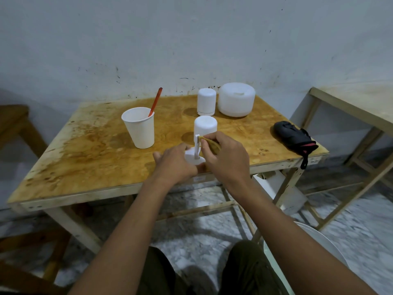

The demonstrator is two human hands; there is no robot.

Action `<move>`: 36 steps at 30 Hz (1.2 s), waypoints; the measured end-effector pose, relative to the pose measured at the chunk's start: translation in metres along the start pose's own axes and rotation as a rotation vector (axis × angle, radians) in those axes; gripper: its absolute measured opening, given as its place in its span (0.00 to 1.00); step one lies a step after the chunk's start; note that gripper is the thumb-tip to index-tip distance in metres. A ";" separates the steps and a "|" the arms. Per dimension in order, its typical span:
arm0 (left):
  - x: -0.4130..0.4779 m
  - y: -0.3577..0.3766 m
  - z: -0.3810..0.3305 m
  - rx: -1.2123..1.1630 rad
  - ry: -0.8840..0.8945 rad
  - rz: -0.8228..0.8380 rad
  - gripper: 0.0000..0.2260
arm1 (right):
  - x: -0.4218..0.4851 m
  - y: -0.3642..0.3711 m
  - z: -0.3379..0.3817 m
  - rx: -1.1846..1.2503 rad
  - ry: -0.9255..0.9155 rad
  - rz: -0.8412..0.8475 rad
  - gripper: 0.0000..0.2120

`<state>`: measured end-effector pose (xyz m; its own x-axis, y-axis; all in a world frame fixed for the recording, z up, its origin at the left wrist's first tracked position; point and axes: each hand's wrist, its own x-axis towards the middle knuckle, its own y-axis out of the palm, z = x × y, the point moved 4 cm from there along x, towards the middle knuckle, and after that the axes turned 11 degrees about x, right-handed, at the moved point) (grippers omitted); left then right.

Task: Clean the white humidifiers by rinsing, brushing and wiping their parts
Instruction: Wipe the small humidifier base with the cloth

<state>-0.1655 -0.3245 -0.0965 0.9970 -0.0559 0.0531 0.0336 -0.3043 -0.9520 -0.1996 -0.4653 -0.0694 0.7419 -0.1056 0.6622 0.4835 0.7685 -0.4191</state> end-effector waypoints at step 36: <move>0.004 0.003 0.002 -0.093 -0.047 0.031 0.21 | 0.001 0.008 -0.005 -0.024 0.108 0.086 0.07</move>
<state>-0.1618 -0.3236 -0.1002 0.9997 -0.0227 0.0077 -0.0018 -0.3905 -0.9206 -0.1925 -0.4625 -0.0757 0.8260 -0.1086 0.5532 0.4261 0.7627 -0.4865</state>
